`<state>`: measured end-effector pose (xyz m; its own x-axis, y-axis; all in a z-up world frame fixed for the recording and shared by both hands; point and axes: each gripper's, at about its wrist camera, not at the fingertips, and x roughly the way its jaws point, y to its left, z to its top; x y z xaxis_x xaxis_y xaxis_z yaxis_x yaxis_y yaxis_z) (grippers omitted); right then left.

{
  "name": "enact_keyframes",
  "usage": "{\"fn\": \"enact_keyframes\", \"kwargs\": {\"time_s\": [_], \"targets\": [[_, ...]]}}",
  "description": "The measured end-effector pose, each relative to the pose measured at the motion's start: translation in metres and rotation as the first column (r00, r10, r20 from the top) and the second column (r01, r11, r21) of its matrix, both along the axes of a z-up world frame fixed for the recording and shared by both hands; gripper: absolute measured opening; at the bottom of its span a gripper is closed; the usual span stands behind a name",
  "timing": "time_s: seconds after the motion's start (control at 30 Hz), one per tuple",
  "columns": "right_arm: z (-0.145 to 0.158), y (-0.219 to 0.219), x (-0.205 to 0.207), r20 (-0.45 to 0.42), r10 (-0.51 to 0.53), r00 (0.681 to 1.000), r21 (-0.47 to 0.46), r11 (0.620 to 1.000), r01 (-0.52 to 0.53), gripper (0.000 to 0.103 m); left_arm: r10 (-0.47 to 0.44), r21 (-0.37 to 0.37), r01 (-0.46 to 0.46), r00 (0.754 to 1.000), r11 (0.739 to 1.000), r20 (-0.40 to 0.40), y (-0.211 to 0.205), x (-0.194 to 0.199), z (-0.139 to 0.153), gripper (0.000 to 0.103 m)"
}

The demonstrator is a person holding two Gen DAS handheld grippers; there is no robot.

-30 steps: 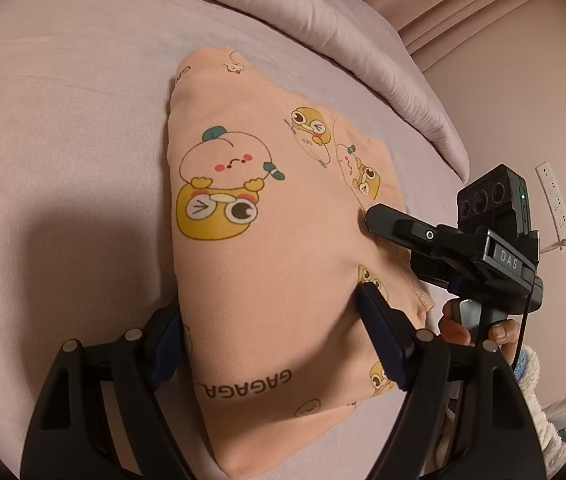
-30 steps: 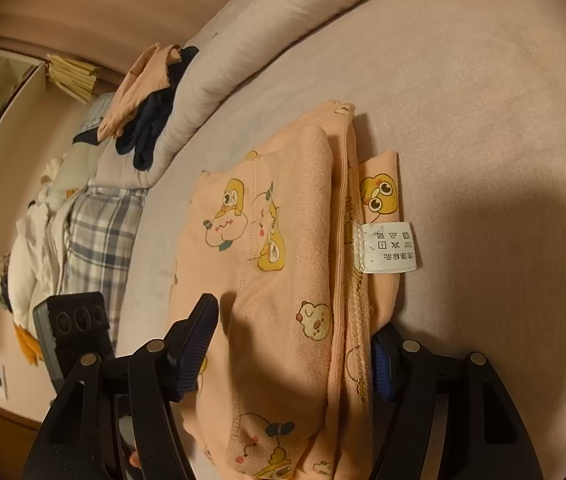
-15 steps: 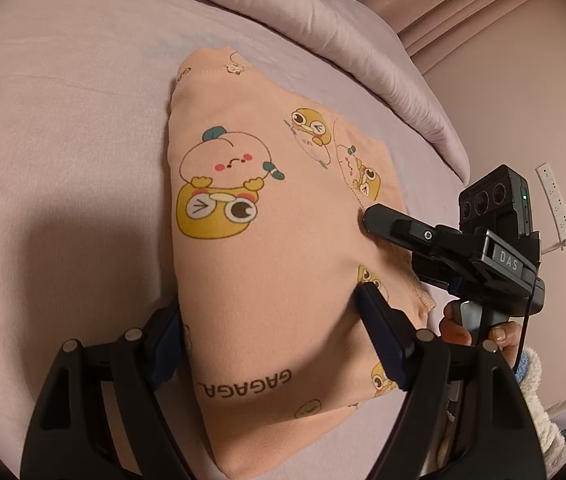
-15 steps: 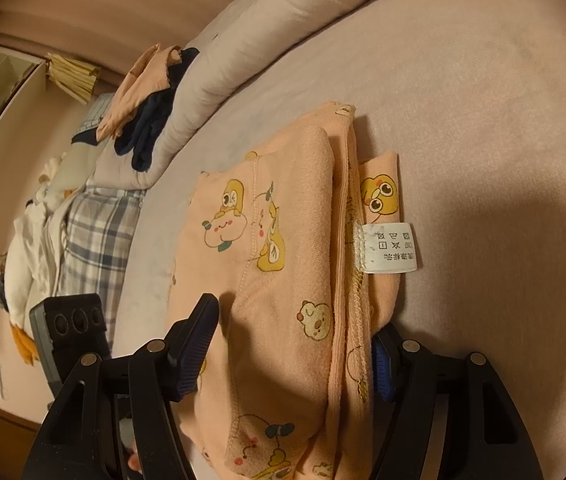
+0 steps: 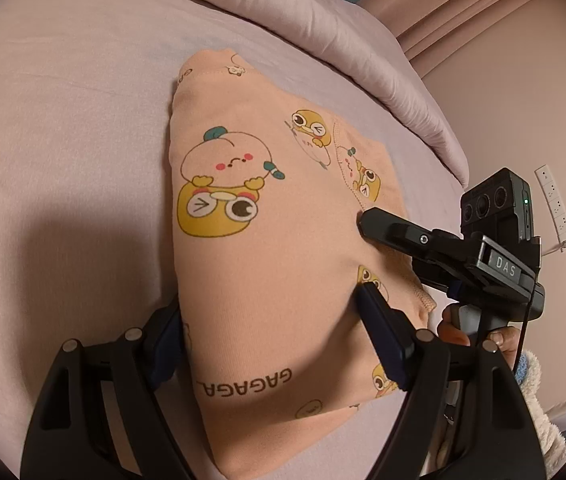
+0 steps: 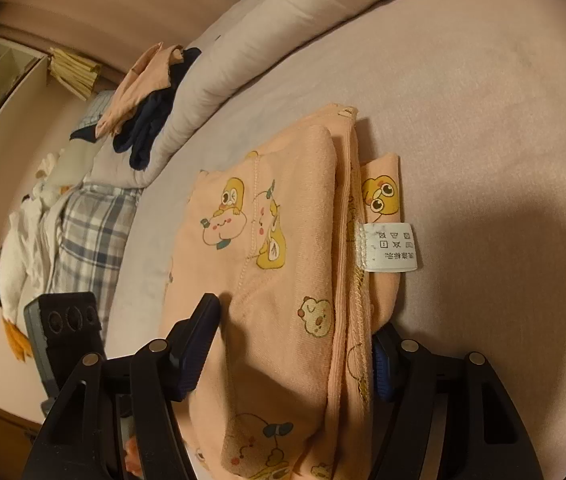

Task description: Fold small clothes

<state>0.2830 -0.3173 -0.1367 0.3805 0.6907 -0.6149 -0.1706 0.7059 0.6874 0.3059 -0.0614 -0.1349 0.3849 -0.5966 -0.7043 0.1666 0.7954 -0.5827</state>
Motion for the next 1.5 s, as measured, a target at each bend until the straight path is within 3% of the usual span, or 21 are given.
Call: {"fn": "enact_keyframes", "kwargs": {"time_s": [0.27, 0.53, 0.77, 1.0, 1.3, 1.5], "targets": [[0.002, -0.001, 0.000, 0.008, -0.001, 1.000, -0.015, 1.000, 0.002, 0.063, -0.002, 0.053, 0.001, 1.000, 0.999, 0.015, -0.002, 0.001, 0.000, 0.076], [0.003, 0.000, 0.000, 0.014, -0.009, 1.000, -0.032, 0.999, 0.010, 0.061, 0.009, 0.059, -0.010, 1.000, 0.998, 0.018, -0.002, 0.001, -0.001, 0.073], [0.005, 0.003, -0.003, 0.038, -0.026, 0.999, -0.073, 0.997, 0.028, 0.051, 0.019, 0.077, -0.020, 1.000, 0.997, 0.022, -0.005, -0.002, 0.000, 0.072], [0.016, 0.021, -0.011, 0.119, -0.004, 0.993, -0.198, 0.980, 0.027, 0.034, 0.066, 0.084, -0.067, 0.998, 0.994, 0.011, -0.001, -0.004, 0.001, 0.059], [0.032, 0.032, -0.021, 0.222, -0.002, 0.975, -0.253, 0.966, 0.060, 0.029, 0.093, 0.096, -0.095, 0.995, 0.991, 0.024, -0.004, -0.008, 0.009, 0.039], [0.050, 0.039, -0.035, 0.283, 0.034, 0.958, -0.244, 0.969, 0.038, 0.028, 0.100, 0.052, -0.101, 0.995, 0.994, 0.013, 0.003, -0.017, 0.014, 0.032]]}}
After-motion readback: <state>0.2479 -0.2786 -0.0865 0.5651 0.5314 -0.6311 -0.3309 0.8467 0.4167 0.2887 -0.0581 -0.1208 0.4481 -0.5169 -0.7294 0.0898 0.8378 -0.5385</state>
